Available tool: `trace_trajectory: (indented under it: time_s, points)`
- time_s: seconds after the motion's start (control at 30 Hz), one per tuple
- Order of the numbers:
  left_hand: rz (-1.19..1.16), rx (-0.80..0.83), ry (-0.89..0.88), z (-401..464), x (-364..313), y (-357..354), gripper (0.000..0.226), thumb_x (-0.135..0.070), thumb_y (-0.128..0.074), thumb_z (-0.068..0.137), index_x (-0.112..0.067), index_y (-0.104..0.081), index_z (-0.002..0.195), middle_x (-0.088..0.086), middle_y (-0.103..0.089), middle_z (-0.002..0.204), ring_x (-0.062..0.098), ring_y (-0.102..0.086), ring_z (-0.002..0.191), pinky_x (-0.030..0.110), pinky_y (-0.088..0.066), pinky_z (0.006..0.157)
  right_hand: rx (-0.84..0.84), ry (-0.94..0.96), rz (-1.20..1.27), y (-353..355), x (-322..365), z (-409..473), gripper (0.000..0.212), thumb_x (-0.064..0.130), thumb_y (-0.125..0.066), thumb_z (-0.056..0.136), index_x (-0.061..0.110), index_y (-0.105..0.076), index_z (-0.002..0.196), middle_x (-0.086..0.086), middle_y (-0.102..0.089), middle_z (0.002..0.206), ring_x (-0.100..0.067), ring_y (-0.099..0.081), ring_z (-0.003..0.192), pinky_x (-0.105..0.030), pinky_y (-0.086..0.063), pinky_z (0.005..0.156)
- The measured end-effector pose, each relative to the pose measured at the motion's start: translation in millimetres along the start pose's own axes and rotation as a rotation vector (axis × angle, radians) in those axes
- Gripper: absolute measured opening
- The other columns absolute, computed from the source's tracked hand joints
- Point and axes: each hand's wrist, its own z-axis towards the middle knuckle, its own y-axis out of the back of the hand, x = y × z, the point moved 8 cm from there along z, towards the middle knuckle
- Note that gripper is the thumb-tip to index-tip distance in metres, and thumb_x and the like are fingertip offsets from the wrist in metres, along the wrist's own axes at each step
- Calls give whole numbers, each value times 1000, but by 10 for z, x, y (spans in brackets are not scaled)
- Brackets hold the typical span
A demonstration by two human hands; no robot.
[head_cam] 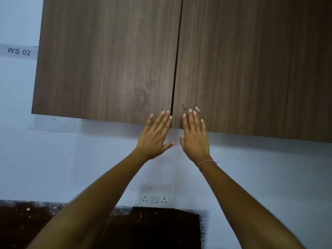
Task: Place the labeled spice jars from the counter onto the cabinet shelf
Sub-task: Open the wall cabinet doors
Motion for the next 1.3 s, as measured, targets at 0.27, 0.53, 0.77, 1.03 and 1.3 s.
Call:
trace_trajectory:
  time_s: [0.27,0.53,0.77,1.03,1.3]
  points:
    - [-112,134,-30,89,-119,-429,106,-86,9,64,-15,23,141,2,28,150,20,34,136,49,35,102,148,57,3,-363,12,200,86,28,-50,93,21,21,142,-13,12,158,-30,11,146,-47,-3,117]
    - [-205,133,-75,72,-159,-331,108,-88,7,61,-17,25,139,2,29,149,21,34,136,48,25,110,166,153,-75,-152,-3,402,102,16,-65,84,23,14,147,-14,12,158,-33,8,146,-55,-6,114]
    - [-269,39,-148,-35,-333,-41,107,-86,-7,70,-13,20,142,7,22,151,26,20,142,47,13,115,58,204,-34,288,23,153,93,16,-66,83,30,2,145,-13,-6,158,-40,-5,144,-66,-13,107]
    - [-456,-81,-41,-124,-737,498,114,-85,-15,71,-3,21,142,11,20,153,19,25,142,45,15,115,-89,133,-75,1075,-142,-164,80,15,-74,74,21,-34,143,-21,-32,149,-46,-30,136,-67,-38,96]
    - [-500,-103,-263,-77,-1281,1003,113,-82,-27,72,-9,26,140,8,33,148,23,31,139,41,24,113,-151,120,-374,1745,-390,-456,81,16,-73,72,20,-27,138,-16,-40,146,-37,-38,135,-58,-34,103]
